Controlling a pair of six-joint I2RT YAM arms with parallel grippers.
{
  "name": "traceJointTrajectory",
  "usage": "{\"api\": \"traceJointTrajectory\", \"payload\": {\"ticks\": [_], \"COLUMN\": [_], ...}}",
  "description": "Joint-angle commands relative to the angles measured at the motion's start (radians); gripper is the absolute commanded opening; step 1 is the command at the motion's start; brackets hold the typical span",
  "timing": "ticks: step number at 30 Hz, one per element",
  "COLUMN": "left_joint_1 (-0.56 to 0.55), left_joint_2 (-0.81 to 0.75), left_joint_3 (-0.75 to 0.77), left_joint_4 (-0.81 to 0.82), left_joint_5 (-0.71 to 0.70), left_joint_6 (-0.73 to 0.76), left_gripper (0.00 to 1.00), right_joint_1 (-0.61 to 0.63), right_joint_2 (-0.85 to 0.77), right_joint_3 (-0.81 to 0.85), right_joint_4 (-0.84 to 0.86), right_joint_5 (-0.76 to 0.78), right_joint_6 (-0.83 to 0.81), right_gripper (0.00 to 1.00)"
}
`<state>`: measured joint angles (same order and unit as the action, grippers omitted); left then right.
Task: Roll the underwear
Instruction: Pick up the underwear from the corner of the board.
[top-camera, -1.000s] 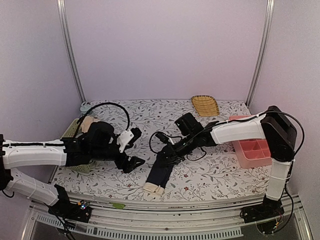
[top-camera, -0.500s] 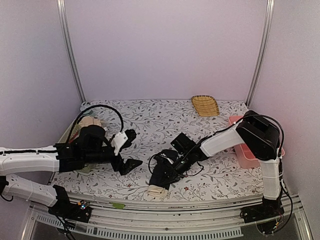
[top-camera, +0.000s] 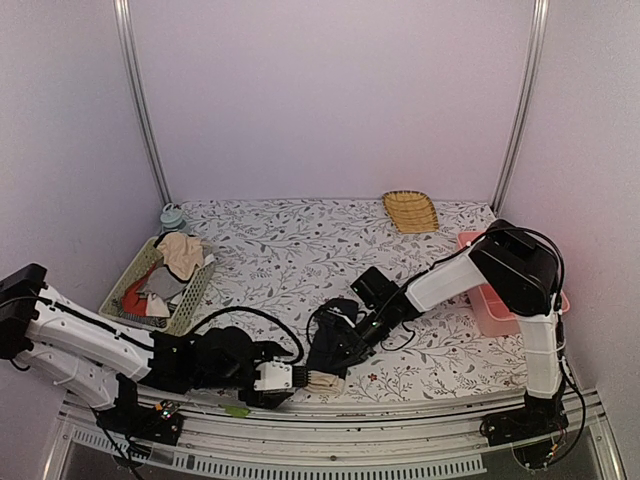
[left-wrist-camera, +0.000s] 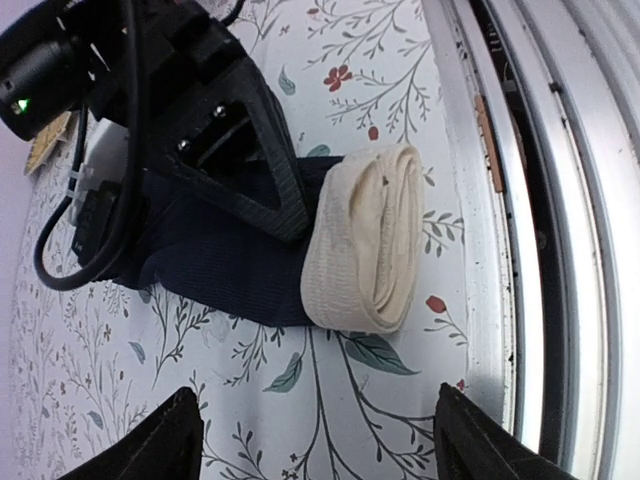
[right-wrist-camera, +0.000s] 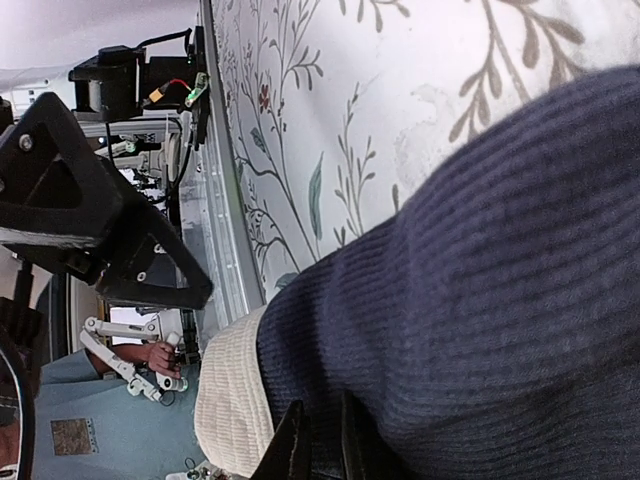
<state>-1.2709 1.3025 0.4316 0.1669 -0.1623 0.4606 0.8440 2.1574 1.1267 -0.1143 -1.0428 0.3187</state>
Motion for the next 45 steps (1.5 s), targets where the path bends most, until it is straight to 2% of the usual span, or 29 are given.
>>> {"api": "traceJointTrajectory", "payload": {"ticks": [1,5,14,19,25,29,32,38,40,45], "left_joint_1": [-0.043,-0.045,-0.089,-0.108,-0.111,-0.110,-0.104,-0.076,-0.060,-0.003], "left_joint_2": [0.081,0.138,0.284,0.364,0.402,0.431,0.402,0.327,0.304,0.278], "left_joint_3": [-0.019,-0.019,-0.014,-0.001,0.006,0.017,0.016,0.055,0.080,0.155], "left_joint_4": [0.161,0.213,0.308,0.393,0.480,0.513,0.480,0.281,0.209,0.035], "left_joint_5": [-0.157,-0.155,-0.154,-0.186,-0.122,-0.128,-0.118,0.001,0.063,0.208], "left_joint_6": [0.128,0.179,0.311,0.344,0.349,0.342,0.309,0.236,0.211,0.141], "left_gripper": [0.79,0.77,0.62,0.60,0.60,0.59,0.50,0.19,0.11,0.03], "right_joint_1": [-0.006,-0.006,-0.005,-0.005,-0.006,-0.006,-0.006,-0.006,-0.009,-0.029], "right_joint_2": [0.137,0.142,0.159,0.170,0.181,0.182,0.180,0.109,0.052,-0.172], "right_joint_3": [-0.068,-0.072,-0.063,-0.054,-0.035,-0.029,-0.031,-0.048,-0.057,-0.138], "right_joint_4": [-0.151,-0.146,-0.145,-0.145,-0.150,-0.157,-0.157,-0.102,-0.071,0.079], "right_joint_5": [0.232,0.223,0.216,0.215,0.210,0.208,0.211,0.211,0.240,0.361], "right_joint_6": [-0.037,-0.035,-0.029,-0.028,-0.027,-0.032,-0.039,-0.041,-0.040,-0.026], "right_gripper": [0.13,0.12,0.11,0.10,0.10,0.10,0.10,0.12,0.16,0.31]}}
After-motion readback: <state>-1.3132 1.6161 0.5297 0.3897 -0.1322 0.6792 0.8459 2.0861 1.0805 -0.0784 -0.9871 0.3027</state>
